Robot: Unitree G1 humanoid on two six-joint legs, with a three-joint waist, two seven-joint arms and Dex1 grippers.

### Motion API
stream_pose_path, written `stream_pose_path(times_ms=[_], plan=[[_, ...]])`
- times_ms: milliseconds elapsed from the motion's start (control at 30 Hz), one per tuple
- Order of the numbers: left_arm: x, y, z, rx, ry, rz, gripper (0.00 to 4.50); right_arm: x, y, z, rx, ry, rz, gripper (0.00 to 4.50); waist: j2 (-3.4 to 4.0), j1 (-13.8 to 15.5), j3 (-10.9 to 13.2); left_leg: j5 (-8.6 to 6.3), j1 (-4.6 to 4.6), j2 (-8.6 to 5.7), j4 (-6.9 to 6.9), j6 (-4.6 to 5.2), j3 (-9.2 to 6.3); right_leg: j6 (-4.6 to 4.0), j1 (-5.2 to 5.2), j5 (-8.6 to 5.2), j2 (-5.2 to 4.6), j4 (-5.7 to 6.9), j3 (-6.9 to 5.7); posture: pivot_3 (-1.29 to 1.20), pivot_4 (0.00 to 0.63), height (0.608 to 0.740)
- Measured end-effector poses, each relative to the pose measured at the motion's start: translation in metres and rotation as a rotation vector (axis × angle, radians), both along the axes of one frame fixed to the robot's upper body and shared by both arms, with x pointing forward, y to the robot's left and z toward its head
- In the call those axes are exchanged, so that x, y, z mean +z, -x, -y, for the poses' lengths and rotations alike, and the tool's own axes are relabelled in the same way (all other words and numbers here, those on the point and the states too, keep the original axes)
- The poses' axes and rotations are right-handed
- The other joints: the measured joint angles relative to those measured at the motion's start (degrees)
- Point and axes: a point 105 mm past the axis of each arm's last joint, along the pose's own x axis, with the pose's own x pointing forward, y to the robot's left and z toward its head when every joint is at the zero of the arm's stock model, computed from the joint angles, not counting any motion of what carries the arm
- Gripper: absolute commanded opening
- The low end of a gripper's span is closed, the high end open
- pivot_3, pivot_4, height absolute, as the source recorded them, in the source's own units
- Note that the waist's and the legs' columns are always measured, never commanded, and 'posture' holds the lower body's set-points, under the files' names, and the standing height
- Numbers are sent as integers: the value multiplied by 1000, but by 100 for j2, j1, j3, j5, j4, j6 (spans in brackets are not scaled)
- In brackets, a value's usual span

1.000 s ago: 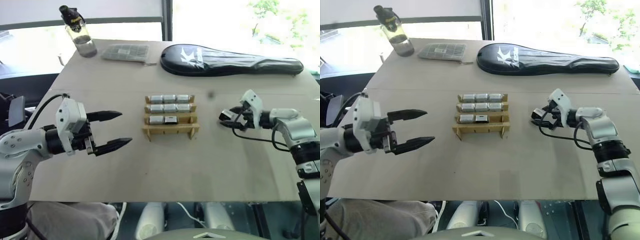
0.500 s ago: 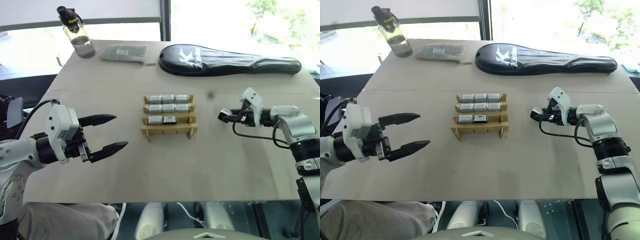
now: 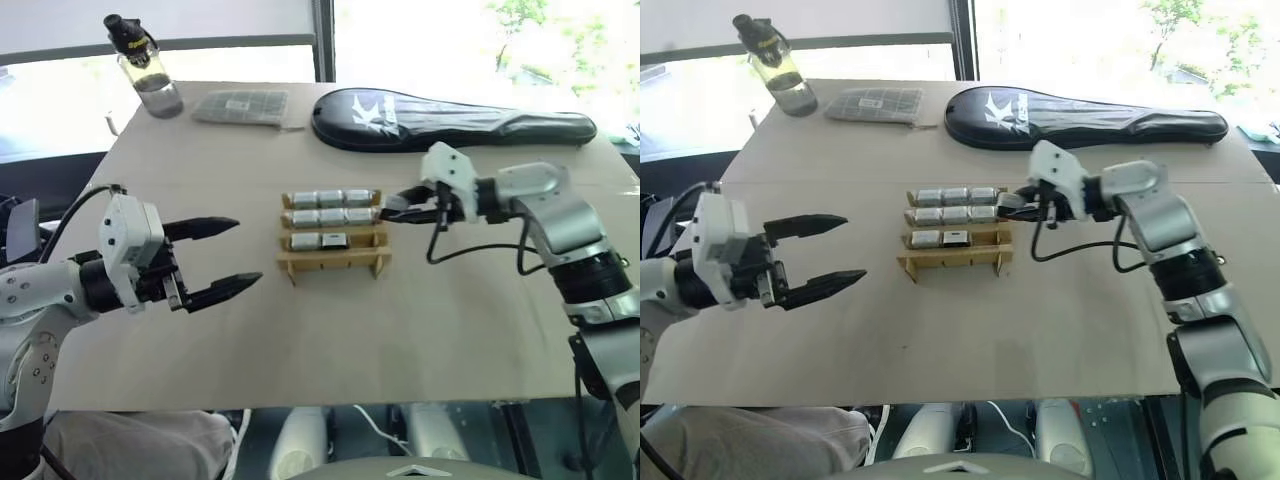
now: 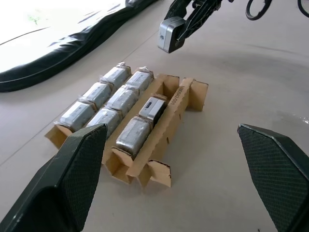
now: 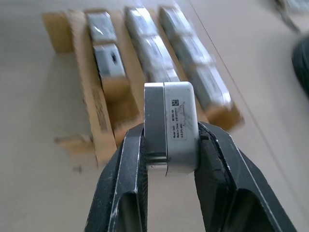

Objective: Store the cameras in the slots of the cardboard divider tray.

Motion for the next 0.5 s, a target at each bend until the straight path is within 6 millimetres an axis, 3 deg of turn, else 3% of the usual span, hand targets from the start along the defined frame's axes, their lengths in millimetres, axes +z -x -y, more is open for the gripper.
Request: stream_pose_path(times_ms=[133, 367, 500], plan=[[0, -2, -3, 9, 4, -6, 4500, -14, 5, -21, 62, 34, -19, 801, 1, 19, 1, 0, -19, -16, 1, 1, -2, 0, -7, 0, -20, -7, -8, 0, 150, 740], [5, -5, -1, 2, 4, 15, 4500, -32, 0, -29, 105, 75, -1, 801, 1, -15, 0, -2, -13, -24, 2, 4, -1, 1, -6, 1, -28, -4, -14, 0, 150, 740], [5, -5, -1, 2, 4, 14, 4500, -43, -9, -22, 90, 124, 17, 801, 3, -22, 2, -1, -7, -16, 1, 2, -1, 1, -5, 0, -20, 1, -14, 0, 150, 740]])
